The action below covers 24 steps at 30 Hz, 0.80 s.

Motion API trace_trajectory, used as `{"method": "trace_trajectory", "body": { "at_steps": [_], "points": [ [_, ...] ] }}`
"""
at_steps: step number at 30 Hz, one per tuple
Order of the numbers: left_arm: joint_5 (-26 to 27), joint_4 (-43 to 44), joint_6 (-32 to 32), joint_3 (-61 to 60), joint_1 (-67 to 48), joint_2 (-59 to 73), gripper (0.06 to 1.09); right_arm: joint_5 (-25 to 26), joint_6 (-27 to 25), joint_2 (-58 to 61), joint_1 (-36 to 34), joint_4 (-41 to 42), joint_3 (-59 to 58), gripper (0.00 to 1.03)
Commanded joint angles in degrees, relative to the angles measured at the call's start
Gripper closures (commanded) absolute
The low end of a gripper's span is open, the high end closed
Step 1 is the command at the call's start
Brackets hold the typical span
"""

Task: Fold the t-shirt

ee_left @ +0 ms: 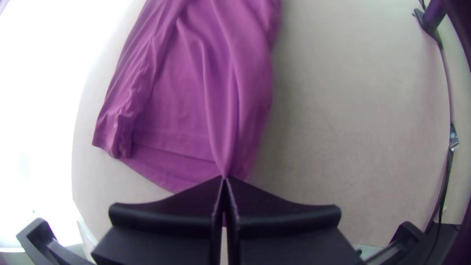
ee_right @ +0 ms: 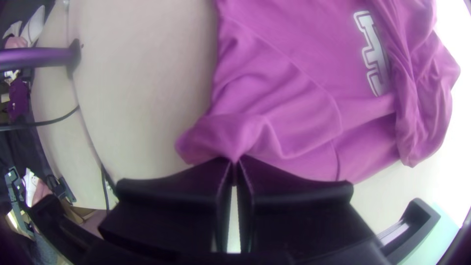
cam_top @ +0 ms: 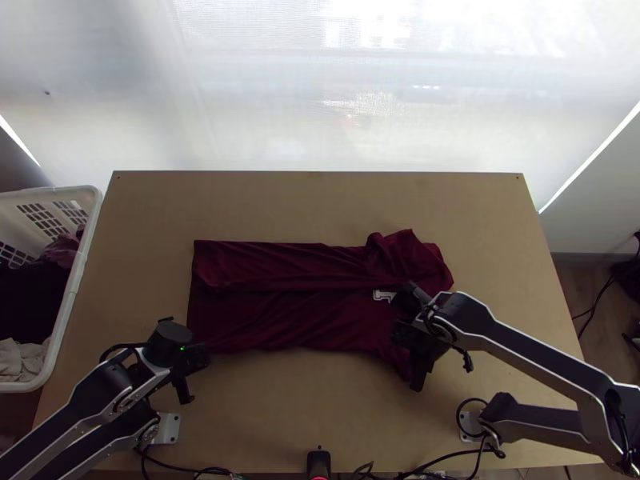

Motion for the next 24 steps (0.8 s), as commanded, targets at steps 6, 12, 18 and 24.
{"method": "trace_trajectory", "body": {
  "at_steps": [6, 12, 18, 24],
  "points": [
    [5.2, -5.4, 7.4, 8.4, 12.1, -0.4, 1.05, -0.5, -2.5, -8.4, -4.6, -8.3, 4.0, 1.0],
    [12.0, -2.2, 15.5, 12.4, 27.3, 6.6, 1.05, -0.5, -7.7, -4.2, -13.7, -8.4, 9.9, 1.0],
    [13.4, 2.6, 13.5, 17.5, 30.9, 16.9, 1.05, -0.6, -9.0, 2.9, -18.0, -5.7, 14.2, 1.0],
    [14.5, 6.2, 7.1, 22.9, 30.4, 26.4, 1.05, -0.7, -8.5, 8.9, -18.6, -2.3, 18.8, 1.0]
  ]
}}
